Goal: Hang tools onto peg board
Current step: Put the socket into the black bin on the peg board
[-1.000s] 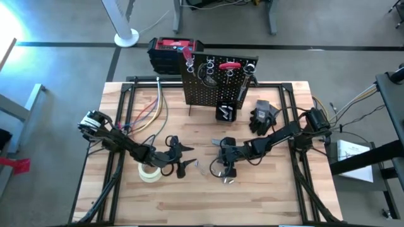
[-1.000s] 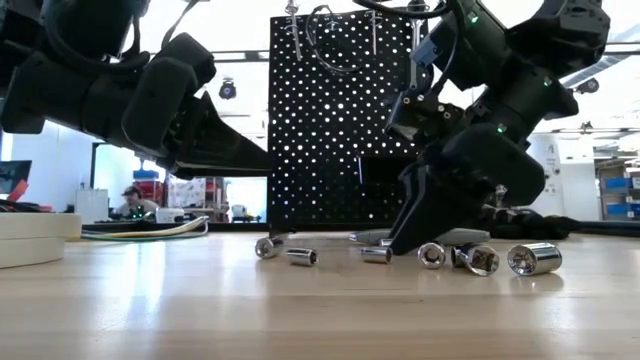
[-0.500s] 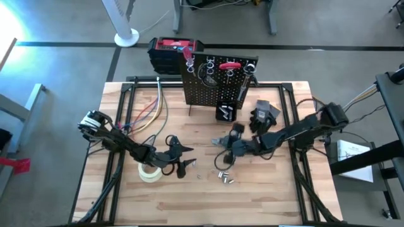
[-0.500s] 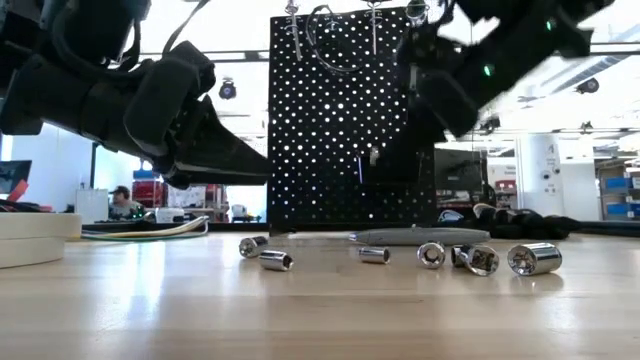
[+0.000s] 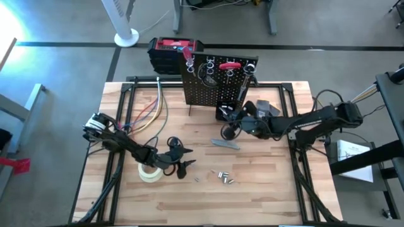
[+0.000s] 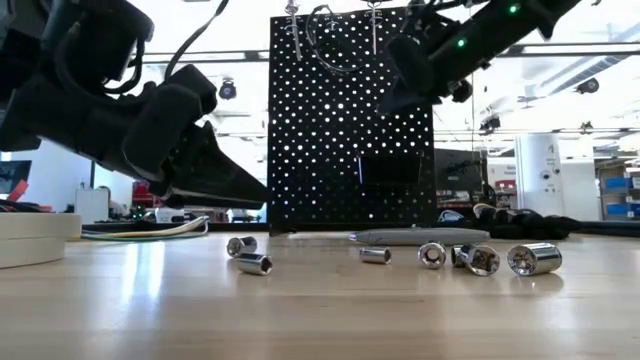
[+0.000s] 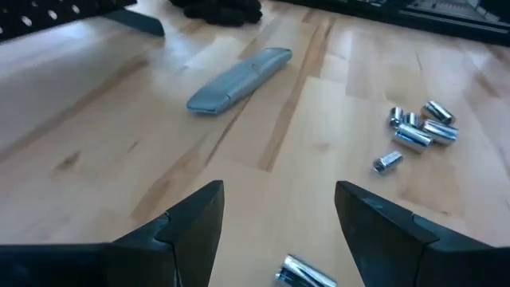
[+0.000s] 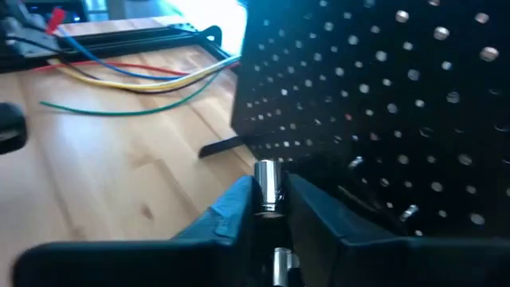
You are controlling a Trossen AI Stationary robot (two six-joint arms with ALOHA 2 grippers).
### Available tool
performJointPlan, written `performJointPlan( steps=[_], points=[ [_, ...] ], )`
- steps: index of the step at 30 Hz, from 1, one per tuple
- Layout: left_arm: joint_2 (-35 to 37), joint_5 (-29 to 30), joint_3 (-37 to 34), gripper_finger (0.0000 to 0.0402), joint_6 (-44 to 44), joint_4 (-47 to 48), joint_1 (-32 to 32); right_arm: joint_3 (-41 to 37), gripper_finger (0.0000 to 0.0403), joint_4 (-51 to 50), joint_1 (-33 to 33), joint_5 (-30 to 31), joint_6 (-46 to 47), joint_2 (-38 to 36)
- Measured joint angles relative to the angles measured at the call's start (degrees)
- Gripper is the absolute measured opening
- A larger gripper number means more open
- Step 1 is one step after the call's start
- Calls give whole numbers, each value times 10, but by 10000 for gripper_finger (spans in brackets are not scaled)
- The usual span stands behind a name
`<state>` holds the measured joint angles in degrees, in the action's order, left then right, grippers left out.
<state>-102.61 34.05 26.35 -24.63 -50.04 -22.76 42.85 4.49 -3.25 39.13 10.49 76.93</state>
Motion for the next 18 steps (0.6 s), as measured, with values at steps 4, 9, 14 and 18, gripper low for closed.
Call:
performJointPlan(
  steps=[4,9,14,18],
  points=[
    [-1,-23,0,232,-4,-1,-1,0,120,-14,14,0,26,5],
    [-1,-42,0,232,-4,-1,-1,0,162,-19,13,-1,52,5],
    [0,-44,0,232,-4,0,-2,0,172,-13,-18,-101,79,11],
    [1,-44,0,232,0,-1,-2,0,163,-10,-61,-187,108,49]
  ],
)
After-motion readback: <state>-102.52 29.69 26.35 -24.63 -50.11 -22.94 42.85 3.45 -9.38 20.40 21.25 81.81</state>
